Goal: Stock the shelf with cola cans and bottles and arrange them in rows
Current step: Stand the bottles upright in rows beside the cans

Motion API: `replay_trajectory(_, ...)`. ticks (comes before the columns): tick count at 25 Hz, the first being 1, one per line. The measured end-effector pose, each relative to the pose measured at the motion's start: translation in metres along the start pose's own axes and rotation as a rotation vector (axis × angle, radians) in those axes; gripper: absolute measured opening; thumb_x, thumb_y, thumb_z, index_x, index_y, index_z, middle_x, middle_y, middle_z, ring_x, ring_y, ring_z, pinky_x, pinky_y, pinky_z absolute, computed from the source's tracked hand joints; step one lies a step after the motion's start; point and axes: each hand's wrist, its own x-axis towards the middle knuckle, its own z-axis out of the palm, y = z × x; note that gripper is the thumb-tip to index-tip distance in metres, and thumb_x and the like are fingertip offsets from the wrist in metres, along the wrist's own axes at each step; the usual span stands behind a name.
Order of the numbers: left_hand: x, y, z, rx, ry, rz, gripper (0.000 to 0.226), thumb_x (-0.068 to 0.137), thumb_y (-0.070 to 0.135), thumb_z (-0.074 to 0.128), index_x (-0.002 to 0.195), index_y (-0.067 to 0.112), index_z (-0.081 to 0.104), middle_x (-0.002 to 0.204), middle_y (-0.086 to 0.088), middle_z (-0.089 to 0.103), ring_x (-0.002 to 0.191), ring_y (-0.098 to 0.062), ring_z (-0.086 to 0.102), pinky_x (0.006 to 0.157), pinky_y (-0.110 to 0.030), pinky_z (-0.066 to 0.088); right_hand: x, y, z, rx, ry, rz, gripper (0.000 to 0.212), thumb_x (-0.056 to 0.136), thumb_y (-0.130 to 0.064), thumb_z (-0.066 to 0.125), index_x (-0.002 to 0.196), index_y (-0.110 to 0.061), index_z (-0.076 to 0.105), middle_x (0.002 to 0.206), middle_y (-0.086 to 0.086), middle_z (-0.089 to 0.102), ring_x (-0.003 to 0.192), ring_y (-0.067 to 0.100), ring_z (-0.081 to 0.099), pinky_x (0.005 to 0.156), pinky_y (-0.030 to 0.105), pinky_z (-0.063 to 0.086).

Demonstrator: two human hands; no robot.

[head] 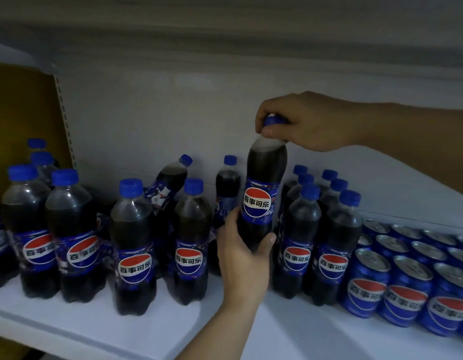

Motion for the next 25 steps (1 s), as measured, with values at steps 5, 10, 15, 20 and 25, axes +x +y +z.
replay_trajectory(5, 0.029, -0.012, 0.027, -0.107, -0.026, -0.115, 0.059, 0.089, 0.007, 0.072, 0.135, 0.036, 0.048, 0.137, 0.006, 0.055, 0.121, -0.008, 0.056, 0.098, -0.023, 0.043, 0.025, 0.040, 0.026, -0.013, 0.030, 0.004, 0.012, 0.102, -0.028, 0.054, 0.112, -0.028, 0.061, 0.092, -0.022, 0.055, 0.082, -0.002, 0.054, 0.068, 0.012, 0.037)
replay_trajectory(10, 0.046, -0.048, 0.041, -0.098, -0.164, -0.158, 0.057, 0.091, 0.011, 0.060, 0.140, 0.037, 0.048, 0.140, 0.007, 0.052, 0.129, -0.010, 0.052, 0.110, -0.031, 0.042, 0.046, 0.066, 0.061, -0.044, -0.062, 0.002, 0.014, 0.100, -0.028, 0.058, 0.111, -0.024, 0.066, 0.100, -0.011, 0.064, 0.086, 0.002, 0.058, 0.074, 0.016, 0.043)
replay_trajectory(15, 0.050, -0.063, 0.053, -0.216, -0.237, -0.301, 0.060, 0.079, 0.012, 0.053, 0.125, 0.050, 0.058, 0.130, 0.014, 0.064, 0.123, -0.007, 0.059, 0.113, -0.043, 0.043, 0.047, 0.073, 0.084, -0.077, -0.157, 0.056, 0.016, 0.096, -0.027, 0.066, 0.111, -0.025, 0.069, 0.106, -0.004, 0.067, 0.093, 0.016, 0.062, 0.088, 0.037, 0.053)
replay_trajectory(20, 0.044, -0.079, 0.059, -0.227, -0.313, -0.297, 0.071, 0.069, 0.045, 0.061, 0.132, 0.072, 0.041, 0.152, 0.015, 0.046, 0.139, -0.010, 0.046, 0.117, -0.046, 0.037, 0.050, 0.085, 0.098, -0.102, -0.186, 0.122, 0.017, 0.096, -0.028, 0.066, 0.112, -0.024, 0.070, 0.115, -0.001, 0.065, 0.099, 0.019, 0.061, 0.093, 0.039, 0.052)
replay_trajectory(25, 0.036, -0.081, 0.061, -0.208, -0.377, -0.237, 0.073, 0.073, 0.054, 0.058, 0.139, 0.073, 0.032, 0.164, 0.011, 0.024, 0.151, -0.013, 0.028, 0.121, -0.050, 0.029, 0.056, 0.084, 0.102, -0.177, -0.184, 0.148, 0.021, 0.096, -0.025, 0.065, 0.116, -0.023, 0.071, 0.122, 0.001, 0.065, 0.106, 0.019, 0.060, 0.097, 0.038, 0.051)
